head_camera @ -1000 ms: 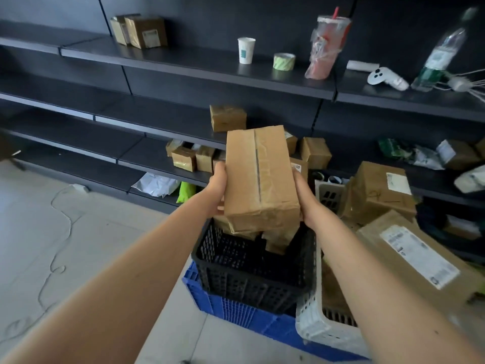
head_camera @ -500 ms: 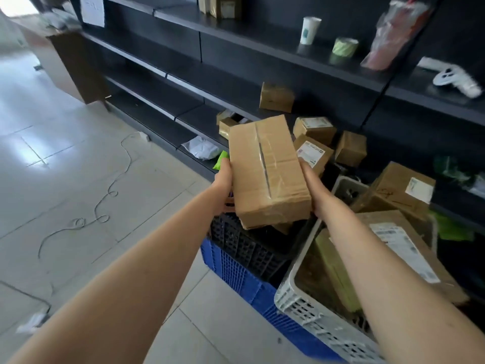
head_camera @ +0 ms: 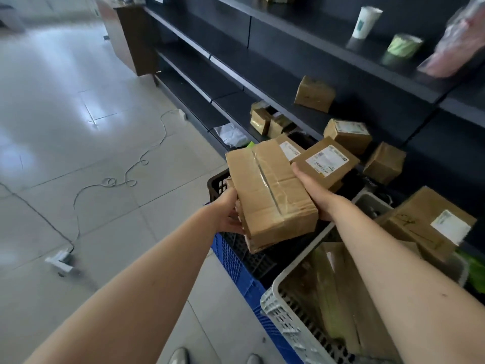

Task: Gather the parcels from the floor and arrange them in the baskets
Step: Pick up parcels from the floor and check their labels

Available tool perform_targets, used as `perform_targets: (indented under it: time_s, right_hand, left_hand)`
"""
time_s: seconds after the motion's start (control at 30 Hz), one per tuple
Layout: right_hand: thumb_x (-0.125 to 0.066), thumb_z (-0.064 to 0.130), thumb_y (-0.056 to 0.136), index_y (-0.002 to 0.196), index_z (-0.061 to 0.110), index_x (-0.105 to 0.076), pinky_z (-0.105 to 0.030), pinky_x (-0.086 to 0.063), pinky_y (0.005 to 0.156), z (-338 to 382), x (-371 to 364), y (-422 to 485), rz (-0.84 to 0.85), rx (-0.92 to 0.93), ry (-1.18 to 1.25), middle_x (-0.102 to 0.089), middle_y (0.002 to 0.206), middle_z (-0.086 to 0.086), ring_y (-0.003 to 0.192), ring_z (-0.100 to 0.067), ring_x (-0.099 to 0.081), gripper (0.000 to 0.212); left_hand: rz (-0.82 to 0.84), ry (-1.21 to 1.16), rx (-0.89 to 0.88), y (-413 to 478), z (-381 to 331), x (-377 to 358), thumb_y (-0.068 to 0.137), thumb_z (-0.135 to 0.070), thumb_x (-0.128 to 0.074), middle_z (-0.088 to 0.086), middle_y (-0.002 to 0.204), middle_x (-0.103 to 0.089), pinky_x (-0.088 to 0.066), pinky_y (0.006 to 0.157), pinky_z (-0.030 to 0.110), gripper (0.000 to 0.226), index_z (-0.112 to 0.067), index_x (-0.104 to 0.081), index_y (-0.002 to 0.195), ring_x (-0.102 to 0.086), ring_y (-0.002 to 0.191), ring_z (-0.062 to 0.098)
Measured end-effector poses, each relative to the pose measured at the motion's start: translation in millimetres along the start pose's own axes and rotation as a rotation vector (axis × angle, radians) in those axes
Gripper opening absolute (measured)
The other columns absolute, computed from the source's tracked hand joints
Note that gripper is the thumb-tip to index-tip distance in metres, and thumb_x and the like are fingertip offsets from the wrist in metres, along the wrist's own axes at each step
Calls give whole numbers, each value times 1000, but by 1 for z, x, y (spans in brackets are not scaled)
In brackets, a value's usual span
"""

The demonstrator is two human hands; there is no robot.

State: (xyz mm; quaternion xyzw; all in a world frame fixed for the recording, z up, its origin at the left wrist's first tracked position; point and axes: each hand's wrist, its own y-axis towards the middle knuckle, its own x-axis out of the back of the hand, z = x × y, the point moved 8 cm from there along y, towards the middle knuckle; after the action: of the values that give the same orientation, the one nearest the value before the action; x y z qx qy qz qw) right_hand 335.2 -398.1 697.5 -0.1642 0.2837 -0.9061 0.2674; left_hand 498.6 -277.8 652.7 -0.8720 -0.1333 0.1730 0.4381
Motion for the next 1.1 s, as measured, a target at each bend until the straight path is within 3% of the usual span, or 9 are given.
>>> perform_targets:
  time_s: [0.2, 0.3, 0.47, 0.63, 0.77, 0.87, 0.93, 1.0, 1.1]
  right_hand:
    - [-61, 69, 81, 122, 35, -50, -41, -45, 102, 8, 32, 27, 31, 1, -125, -62, 115, 0, 105, -21, -61, 54]
    - [-57, 71, 83, 129, 28, -52, -46, -42, 108, -1, 29, 42, 85, -78, -235, -64, 115, -4, 112, -26, -60, 63]
    - [-38, 52, 102, 118, 25, -54, -34, -40, 100, 14, 14, 57, 149, -42, -374, -62, 101, 3, 108, -21, -57, 36]
    - [-41, 41, 104, 153, 24, -33, -40, -37, 112, 15, -5, 76, 143, 56, -480, -41, 153, -4, 136, -26, -45, 53]
    - [-39, 27, 106, 154, 23, -33, -34, -30, 112, 0, -12, 89, 133, 117, -595, -34, 157, -6, 142, -25, -35, 49]
    - [-50, 19, 101, 145, 24, -41, -37, -38, 107, -3, -7, 101, 120, 109, -615, -39, 150, -7, 133, -26, -43, 46]
    - [-59, 13, 93, 134, 21, -44, -39, -44, 101, -13, -4, 106, 131, 28, -661, -45, 140, -8, 122, -26, -48, 44]
    - [-67, 19, 88, 128, 16, -42, -39, -45, 92, -27, 0, 106, 131, -88, -712, -47, 131, -8, 115, -25, -49, 47]
    - [-70, 27, 86, 131, 17, -38, -42, -44, 89, -47, 0, 106, 113, -235, -645, -48, 131, -7, 114, -24, -51, 56]
  left_hand:
    - [-1, -221, 113, 24, 9, -25, 37, -101, -41, 24, 147, -38, -56, 73, 58, 138, -23, -29, 150, -47, 128, 46]
    - [21, -281, 144, 29, 18, -47, 55, -100, -32, 25, 134, -53, -53, 84, 61, 126, -8, -37, 141, -57, 117, 44]
    - [-78, -245, 105, 50, 21, -38, 81, -83, -38, 16, 117, -68, -55, 88, 50, 89, -11, -55, 129, -68, 103, 32]
    - [-232, -206, 36, 59, 21, -35, 94, -59, -47, 12, 129, -58, -51, 79, 45, 64, -9, -44, 134, -61, 112, 31]
    - [-349, 56, 76, 78, 27, -24, 94, -20, -56, 16, 122, -51, -56, 75, 38, 41, -1, -41, 127, -58, 102, 31]
    - [-464, 284, 81, 109, 30, 3, 83, -21, -52, 20, 112, -59, -55, 92, 42, 31, -2, -52, 107, -60, 106, 29]
    - [-425, 315, 89, 104, 25, 4, 84, -24, -54, 14, 97, -58, -56, 78, 35, 19, -8, -51, 95, -59, 83, 25]
    - [-374, 307, 109, 98, 14, 4, 87, -27, -52, 9, 94, -54, -50, 68, 30, 21, -8, -50, 98, -52, 74, 20]
    - [-423, 310, 55, 114, -8, 12, 70, -44, -57, 18, 133, -49, -56, 83, 37, 76, -9, -41, 136, -58, 113, 31]
